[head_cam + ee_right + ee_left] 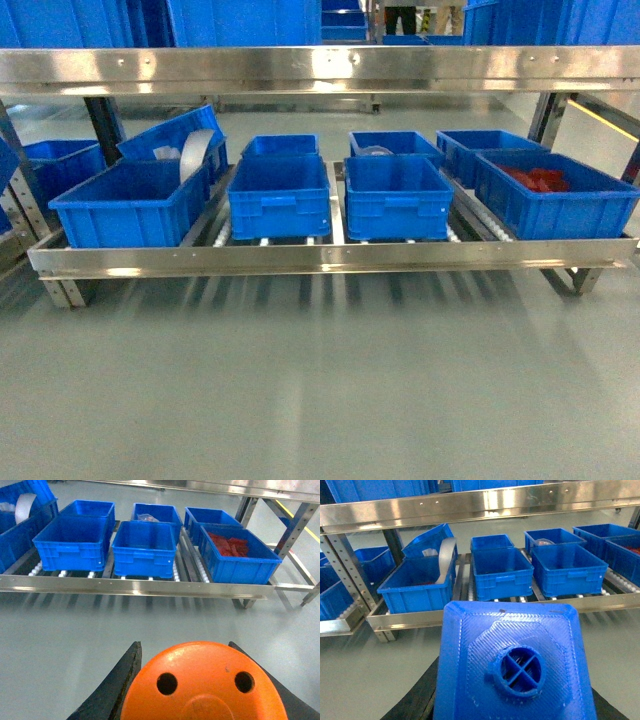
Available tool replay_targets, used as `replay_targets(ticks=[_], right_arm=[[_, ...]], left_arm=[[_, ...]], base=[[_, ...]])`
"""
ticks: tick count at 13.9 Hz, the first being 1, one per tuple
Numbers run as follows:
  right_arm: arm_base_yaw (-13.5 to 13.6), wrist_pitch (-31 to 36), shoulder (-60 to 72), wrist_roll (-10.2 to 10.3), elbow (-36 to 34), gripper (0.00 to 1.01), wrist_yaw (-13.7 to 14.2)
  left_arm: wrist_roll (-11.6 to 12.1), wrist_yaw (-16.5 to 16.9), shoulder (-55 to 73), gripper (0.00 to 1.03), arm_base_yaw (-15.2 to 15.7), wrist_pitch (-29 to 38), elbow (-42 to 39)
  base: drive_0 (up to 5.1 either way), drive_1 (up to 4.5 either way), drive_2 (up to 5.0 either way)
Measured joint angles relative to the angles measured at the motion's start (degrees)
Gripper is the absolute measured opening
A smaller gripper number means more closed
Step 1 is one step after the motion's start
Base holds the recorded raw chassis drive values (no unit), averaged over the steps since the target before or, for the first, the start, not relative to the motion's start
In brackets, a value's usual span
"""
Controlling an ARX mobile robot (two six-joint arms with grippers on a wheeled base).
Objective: Sort blue parts and orange caps into right shelf containers
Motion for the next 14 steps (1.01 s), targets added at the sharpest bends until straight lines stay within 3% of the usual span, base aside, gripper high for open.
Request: replay_targets(ticks=[14], right_arm=[[0.02,0.02,0.00,0.00,0.00,0.43,-0.04]], left_arm=[[0.00,0.00,0.00,0.44,0.00,-0.02,0.00]], base=[[0.0,0.00,0.0]])
